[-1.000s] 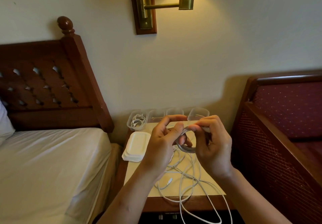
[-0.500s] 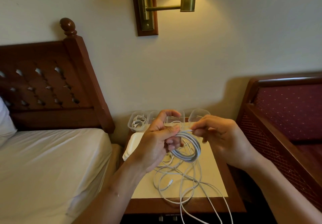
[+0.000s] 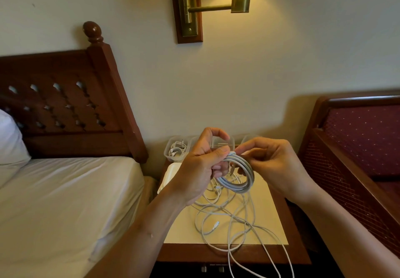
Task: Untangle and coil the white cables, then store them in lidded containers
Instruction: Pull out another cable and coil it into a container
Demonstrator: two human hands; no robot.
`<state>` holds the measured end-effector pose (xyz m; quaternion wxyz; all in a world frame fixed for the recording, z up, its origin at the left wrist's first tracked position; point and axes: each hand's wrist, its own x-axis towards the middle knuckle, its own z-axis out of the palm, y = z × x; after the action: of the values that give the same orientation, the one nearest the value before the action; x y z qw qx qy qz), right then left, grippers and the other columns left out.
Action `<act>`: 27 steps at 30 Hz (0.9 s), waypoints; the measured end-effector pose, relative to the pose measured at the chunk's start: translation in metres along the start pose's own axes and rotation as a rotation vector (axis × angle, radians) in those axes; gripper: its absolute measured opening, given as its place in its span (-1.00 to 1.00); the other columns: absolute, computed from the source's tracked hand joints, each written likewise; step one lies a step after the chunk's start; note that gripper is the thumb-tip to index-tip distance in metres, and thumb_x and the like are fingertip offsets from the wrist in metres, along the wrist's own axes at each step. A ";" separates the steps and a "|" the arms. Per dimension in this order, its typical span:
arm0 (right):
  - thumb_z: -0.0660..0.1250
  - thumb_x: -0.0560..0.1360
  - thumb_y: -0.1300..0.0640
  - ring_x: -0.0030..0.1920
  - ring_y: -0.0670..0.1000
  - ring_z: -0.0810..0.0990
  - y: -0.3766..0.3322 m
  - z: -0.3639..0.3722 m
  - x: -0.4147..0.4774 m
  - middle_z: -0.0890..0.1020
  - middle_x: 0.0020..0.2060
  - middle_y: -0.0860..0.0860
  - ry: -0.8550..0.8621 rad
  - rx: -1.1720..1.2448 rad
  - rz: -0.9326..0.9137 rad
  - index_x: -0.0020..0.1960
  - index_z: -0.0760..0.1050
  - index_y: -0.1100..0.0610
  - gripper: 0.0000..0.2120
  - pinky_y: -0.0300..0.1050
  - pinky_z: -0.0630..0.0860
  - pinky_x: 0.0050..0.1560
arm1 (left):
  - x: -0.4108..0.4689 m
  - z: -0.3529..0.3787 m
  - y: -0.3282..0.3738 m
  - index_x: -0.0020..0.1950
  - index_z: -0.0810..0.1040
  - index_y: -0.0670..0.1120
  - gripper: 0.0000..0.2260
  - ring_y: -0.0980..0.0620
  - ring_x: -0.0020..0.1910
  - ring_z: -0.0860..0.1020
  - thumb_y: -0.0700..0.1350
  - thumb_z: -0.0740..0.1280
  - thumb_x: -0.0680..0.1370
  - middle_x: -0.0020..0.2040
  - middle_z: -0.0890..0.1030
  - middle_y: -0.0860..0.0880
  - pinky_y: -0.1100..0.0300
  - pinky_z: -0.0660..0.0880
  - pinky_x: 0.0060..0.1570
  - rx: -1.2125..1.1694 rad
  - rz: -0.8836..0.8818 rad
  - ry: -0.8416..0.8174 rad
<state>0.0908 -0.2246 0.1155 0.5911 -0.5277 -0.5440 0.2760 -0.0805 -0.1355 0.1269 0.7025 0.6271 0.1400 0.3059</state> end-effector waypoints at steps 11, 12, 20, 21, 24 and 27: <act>0.47 0.43 0.30 0.05 0.14 0.73 -0.014 0.004 -0.012 0.75 -0.01 0.13 -0.120 0.155 0.191 0.17 0.68 0.16 -0.69 0.03 0.64 0.09 | 0.009 -0.002 0.001 0.18 0.41 -0.06 -0.88 -0.14 -0.26 0.53 -0.25 0.16 0.73 -0.20 0.54 -0.22 0.10 0.46 -0.26 0.215 0.055 0.100; 0.53 0.41 0.35 0.04 0.09 0.73 -0.013 0.007 -0.015 0.76 -0.01 0.07 -0.096 0.067 0.162 0.17 0.67 0.12 -0.64 0.01 0.64 0.08 | 0.010 -0.002 -0.001 0.18 0.42 -0.05 -0.88 -0.19 -0.22 0.52 -0.25 0.17 0.73 -0.17 0.54 -0.25 0.02 0.45 -0.21 0.207 0.048 0.104; 0.56 0.45 0.29 0.01 -0.04 0.73 0.001 0.021 -0.024 0.75 -0.06 -0.15 0.169 -0.227 -0.083 0.16 0.67 -0.01 -0.65 -0.05 0.68 0.05 | 0.009 0.005 -0.008 0.12 0.52 -0.15 -0.83 0.01 -0.28 0.49 -0.17 0.15 0.74 -0.25 0.54 -0.13 0.23 0.45 -0.30 0.180 -0.014 0.130; 0.55 0.47 0.29 0.02 -0.06 0.72 0.001 0.020 -0.024 0.75 -0.05 -0.16 0.168 -0.268 -0.111 0.19 0.67 0.01 -0.66 -0.08 0.67 0.05 | 0.009 0.004 -0.009 0.12 0.53 -0.16 -0.82 0.03 -0.29 0.48 -0.15 0.16 0.74 -0.27 0.52 -0.15 0.23 0.44 -0.28 0.168 -0.013 0.124; 0.52 0.49 0.33 0.02 -0.08 0.73 0.001 0.019 -0.023 0.75 -0.03 -0.15 0.192 -0.266 -0.157 0.23 0.68 0.07 -0.65 -0.15 0.67 0.04 | 0.007 0.003 -0.008 0.15 0.54 -0.18 -0.82 -0.14 -0.16 0.54 -0.09 0.23 0.72 -0.15 0.52 -0.36 0.11 0.48 -0.16 0.155 0.018 0.053; 0.53 0.48 0.31 0.01 -0.09 0.74 0.000 0.019 -0.023 0.76 -0.03 -0.15 0.220 -0.203 -0.167 0.22 0.68 0.09 -0.66 -0.17 0.67 0.02 | 0.007 0.002 -0.007 0.19 0.47 -0.31 -0.82 0.00 -0.21 0.61 -0.20 0.22 0.71 -0.20 0.61 -0.18 0.24 0.54 -0.19 0.189 0.024 0.045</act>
<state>0.0672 -0.2395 0.1048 0.6116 -0.5648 -0.5430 0.1098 -0.0719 -0.1333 0.1216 0.6331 0.6851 0.1765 0.3140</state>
